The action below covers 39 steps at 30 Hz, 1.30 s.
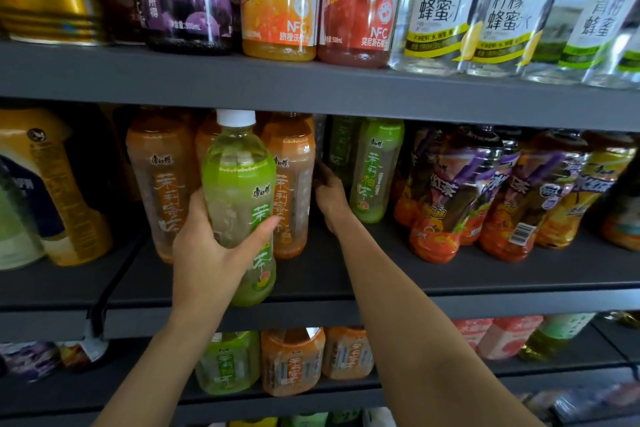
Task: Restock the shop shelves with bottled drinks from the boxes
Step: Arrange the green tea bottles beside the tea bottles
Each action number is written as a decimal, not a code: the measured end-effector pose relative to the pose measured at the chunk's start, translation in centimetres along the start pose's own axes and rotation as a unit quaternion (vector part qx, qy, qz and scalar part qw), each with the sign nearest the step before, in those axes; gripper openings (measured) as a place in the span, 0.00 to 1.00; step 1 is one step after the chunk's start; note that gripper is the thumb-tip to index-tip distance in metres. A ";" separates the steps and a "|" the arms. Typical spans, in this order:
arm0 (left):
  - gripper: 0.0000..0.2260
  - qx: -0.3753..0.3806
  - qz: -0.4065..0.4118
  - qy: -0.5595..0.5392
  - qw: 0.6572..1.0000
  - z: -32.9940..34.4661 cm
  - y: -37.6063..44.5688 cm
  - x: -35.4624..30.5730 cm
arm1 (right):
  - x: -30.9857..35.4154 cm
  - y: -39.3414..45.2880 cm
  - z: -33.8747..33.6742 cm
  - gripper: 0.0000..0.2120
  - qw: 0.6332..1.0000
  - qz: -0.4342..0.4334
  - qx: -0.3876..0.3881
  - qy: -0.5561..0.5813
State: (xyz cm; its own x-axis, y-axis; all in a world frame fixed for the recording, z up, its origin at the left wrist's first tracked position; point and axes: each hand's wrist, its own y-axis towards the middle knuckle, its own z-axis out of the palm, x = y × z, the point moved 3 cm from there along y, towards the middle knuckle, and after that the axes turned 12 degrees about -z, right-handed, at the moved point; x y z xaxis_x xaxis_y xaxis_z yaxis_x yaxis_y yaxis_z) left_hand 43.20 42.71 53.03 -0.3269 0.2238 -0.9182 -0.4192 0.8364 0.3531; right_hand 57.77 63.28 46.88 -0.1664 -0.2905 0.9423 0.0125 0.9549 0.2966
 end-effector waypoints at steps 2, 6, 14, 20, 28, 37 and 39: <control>0.29 0.002 0.000 -0.004 1.000 0.1 0.0 0.1 | 0.1 0.1 -0.3 0.24 1.000 0.002 0.000 0.009; 0.29 0.001 0.002 -0.007 1.000 0.2 0.0 0.2 | 0.2 -0.1 -1.1 0.27 1.000 0.001 -0.003 0.023; 0.29 -0.006 -0.001 -0.012 1.000 0.3 -0.1 0.0 | 0.7 0.7 -0.4 0.22 0.999 -0.009 0.035 -0.002; 0.28 -0.003 -0.004 -0.013 1.000 0.4 -0.1 0.2 | 1.3 0.7 -0.6 0.22 0.999 0.000 0.048 -0.020; 0.28 -0.010 0.011 -0.034 0.999 0.4 -0.1 0.3 | 3.3 -2.7 -1.0 0.24 0.998 -0.029 0.049 -0.018; 0.24 -0.024 0.017 -0.079 0.996 1.3 -0.5 0.8 | 7.0 -10.0 -6.8 0.27 0.900 -0.196 -0.244 -0.302; 0.24 -0.023 0.020 -0.077 0.997 1.2 -0.4 0.8 | 6.3 -8.8 -6.8 0.34 0.922 -0.128 -0.225 -0.288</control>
State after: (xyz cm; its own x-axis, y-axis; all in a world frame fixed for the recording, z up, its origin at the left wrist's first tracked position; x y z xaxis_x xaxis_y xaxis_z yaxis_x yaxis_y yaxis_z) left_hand 44.15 43.18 51.91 -0.2121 0.3337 -0.9185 -0.4471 0.8026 0.3948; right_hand 63.29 52.60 51.22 -0.7152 -0.2984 0.6320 0.2860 0.7001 0.6543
